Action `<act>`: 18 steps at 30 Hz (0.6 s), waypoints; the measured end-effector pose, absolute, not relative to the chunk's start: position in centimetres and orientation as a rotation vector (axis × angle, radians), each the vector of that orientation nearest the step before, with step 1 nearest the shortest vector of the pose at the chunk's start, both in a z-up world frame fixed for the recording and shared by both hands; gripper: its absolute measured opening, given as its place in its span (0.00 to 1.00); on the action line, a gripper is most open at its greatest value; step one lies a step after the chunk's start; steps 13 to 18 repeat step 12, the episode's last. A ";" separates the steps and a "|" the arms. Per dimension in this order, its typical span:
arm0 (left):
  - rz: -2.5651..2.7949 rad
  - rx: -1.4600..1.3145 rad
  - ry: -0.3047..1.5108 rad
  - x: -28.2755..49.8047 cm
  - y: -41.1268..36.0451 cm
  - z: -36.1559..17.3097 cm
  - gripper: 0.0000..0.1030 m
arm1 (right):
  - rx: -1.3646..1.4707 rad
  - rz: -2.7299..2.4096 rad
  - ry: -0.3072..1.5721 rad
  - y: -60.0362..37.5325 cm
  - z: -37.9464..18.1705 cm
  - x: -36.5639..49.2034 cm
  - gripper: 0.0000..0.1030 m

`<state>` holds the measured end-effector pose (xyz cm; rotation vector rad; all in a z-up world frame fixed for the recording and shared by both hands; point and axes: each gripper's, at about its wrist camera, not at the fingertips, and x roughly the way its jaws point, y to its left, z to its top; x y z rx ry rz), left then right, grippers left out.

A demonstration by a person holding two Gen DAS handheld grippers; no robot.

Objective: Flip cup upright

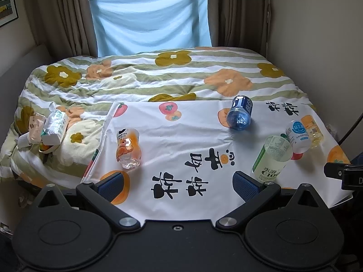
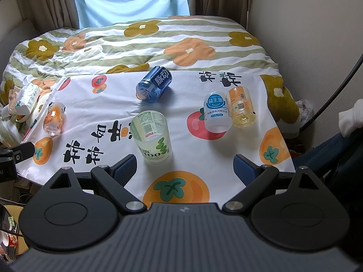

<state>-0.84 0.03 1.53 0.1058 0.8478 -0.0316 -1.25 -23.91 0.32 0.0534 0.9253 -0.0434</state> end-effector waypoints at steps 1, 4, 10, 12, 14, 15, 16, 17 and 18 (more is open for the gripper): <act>-0.031 0.102 0.845 -0.8 0.1 1.6 1.00 | 0.053 -0.044 0.925 -23.9 0.3 -1.3 1.00; -0.020 0.112 0.830 -0.9 0.0 1.6 1.00 | 0.055 -0.043 0.925 -23.9 0.4 -1.3 1.00; -0.014 0.115 0.805 -1.2 0.0 1.6 1.00 | 0.056 -0.045 0.924 -23.9 0.4 -1.3 1.00; -0.021 0.112 0.807 -1.1 0.0 1.6 1.00 | 0.057 -0.046 0.924 -23.9 0.4 -1.3 1.00; -0.021 0.112 0.807 -1.1 0.0 1.6 1.00 | 0.057 -0.046 0.924 -23.9 0.4 -1.3 1.00; -0.021 0.112 0.807 -1.1 0.0 1.6 1.00 | 0.057 -0.046 0.924 -23.9 0.4 -1.3 1.00; -0.021 0.112 0.807 -1.1 0.0 1.6 1.00 | 0.057 -0.046 0.924 -23.9 0.4 -1.3 1.00; -0.021 0.112 0.807 -1.1 0.0 1.6 1.00 | 0.057 -0.046 0.924 -23.9 0.4 -1.3 1.00; -0.021 0.112 0.807 -1.1 0.0 1.6 1.00 | 0.057 -0.046 0.924 -23.9 0.4 -1.3 1.00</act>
